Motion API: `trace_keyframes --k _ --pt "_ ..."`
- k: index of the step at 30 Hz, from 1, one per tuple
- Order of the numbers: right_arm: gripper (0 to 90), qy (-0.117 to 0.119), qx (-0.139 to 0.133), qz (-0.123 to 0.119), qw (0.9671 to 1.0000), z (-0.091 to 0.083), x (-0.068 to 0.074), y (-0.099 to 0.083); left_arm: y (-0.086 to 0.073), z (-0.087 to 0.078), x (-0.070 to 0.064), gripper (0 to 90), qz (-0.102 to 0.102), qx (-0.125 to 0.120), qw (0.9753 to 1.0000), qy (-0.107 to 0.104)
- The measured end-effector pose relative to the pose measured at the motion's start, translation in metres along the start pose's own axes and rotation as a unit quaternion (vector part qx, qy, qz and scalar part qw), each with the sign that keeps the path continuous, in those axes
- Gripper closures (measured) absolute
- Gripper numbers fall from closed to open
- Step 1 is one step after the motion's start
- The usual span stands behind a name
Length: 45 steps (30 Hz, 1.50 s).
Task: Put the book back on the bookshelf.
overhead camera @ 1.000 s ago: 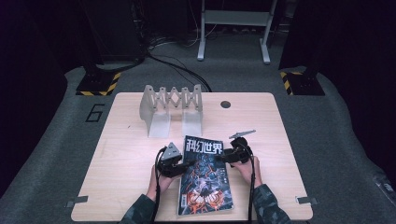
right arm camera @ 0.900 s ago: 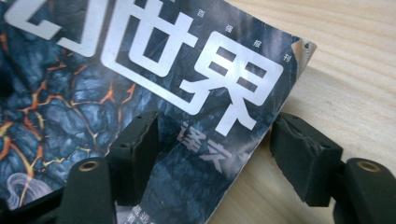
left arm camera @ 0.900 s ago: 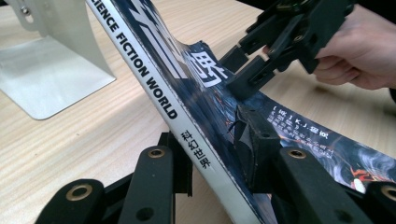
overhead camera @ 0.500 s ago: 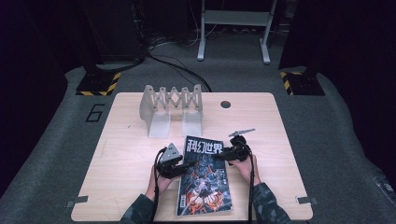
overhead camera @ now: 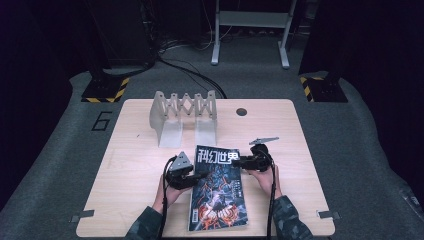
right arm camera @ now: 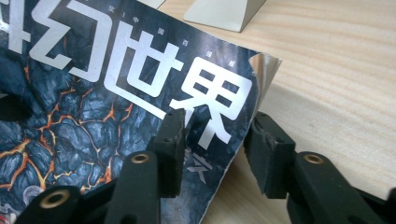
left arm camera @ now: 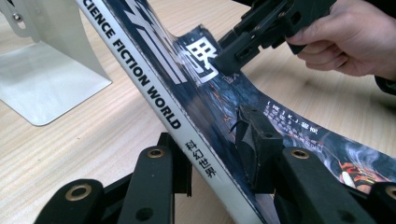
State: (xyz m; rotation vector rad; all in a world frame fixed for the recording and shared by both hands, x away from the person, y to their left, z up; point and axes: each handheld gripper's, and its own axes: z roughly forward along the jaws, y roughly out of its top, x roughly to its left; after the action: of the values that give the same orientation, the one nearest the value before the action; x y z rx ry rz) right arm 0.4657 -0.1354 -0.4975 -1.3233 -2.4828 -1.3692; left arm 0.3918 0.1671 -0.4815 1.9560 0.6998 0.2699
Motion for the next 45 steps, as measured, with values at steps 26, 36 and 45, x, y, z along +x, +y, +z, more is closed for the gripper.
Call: trace_keyframes --k 26,36,45 --pt "73.6 -0.026 -0.041 -0.061 0.9969 -0.026 0.029 0.018 0.023 -0.013 0.01 68.1 -0.023 0.056 0.9966 -0.055" --pt "75.8 -0.031 -0.058 -0.074 0.9951 -0.037 0.036 0.023 0.035 -0.016 0.008 68.4 -0.012 0.066 0.9958 -0.062" --pt "77.5 -0.037 -0.081 -0.092 0.9918 -0.05 0.049 0.034 0.048 -0.021 0.006 69.0 0.006 0.067 0.9955 -0.067"
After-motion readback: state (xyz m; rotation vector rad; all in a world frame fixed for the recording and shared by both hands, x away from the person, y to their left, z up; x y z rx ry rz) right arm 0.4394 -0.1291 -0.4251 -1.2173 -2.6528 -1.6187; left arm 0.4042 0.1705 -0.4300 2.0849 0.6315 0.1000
